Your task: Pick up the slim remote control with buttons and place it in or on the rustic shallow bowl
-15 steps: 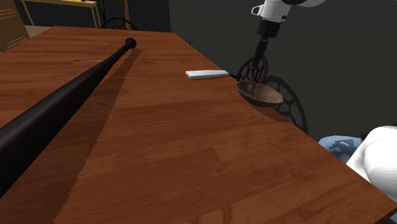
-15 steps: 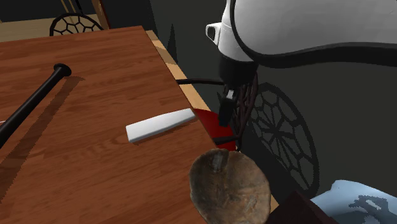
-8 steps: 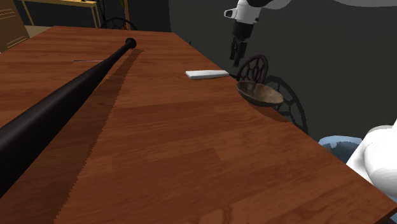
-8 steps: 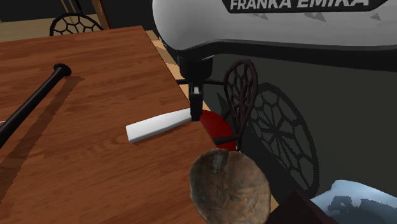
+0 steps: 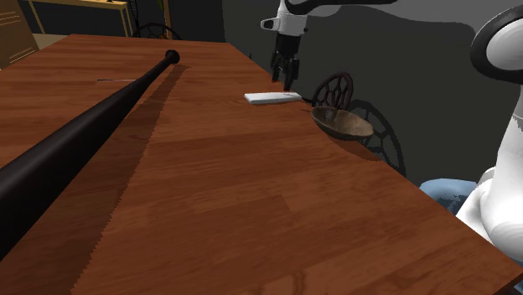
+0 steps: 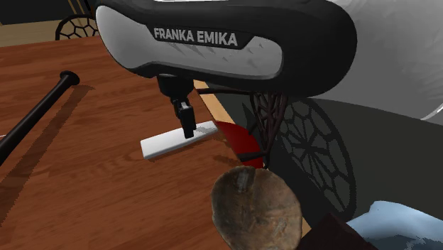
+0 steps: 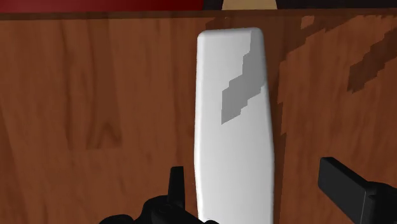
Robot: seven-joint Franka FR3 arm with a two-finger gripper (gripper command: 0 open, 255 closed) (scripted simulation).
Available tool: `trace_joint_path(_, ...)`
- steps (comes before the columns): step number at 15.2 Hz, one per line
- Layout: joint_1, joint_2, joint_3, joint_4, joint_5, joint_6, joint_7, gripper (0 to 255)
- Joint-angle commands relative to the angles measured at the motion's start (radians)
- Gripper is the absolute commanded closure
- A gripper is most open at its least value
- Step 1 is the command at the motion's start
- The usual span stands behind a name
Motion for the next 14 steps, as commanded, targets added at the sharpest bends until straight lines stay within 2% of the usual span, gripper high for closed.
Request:
trace_joint_path(1, 0.005, 0.026, 0.008, 0.019, 0.000, 0.005, -0.018, 0)
trace_joint_path(7, 0.007, 0.018, 0.008, -0.081, 0.000, 0.097, -0.019, 0)
trace_joint_path(14, 0.007, 0.018, 0.008, -0.081, 0.000, 0.097, -0.019, 0)
